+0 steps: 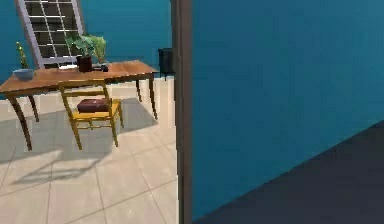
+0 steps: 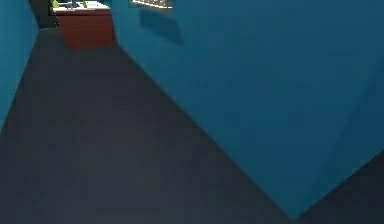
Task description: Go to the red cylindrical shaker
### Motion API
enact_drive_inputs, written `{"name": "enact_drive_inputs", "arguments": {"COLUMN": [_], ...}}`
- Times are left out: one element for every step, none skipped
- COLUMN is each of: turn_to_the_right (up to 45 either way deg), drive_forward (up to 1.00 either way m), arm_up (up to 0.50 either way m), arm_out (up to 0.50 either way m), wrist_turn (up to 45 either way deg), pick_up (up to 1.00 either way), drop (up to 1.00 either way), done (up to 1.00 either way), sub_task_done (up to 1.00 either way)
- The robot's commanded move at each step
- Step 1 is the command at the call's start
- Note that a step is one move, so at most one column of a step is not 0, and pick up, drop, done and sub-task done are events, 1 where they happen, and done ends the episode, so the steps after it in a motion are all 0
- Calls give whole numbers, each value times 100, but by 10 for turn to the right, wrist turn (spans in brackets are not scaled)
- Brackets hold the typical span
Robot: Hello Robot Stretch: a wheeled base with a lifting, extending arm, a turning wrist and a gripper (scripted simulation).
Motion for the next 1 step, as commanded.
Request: {"name": "enact_drive_inputs", "arguments": {"turn_to_the_right": [450], "drive_forward": [0], "arm_up": [0], "arm_out": [0], "wrist_turn": [0], "pick_up": [0], "drop": [0], "done": [0], "sub_task_done": [0]}}
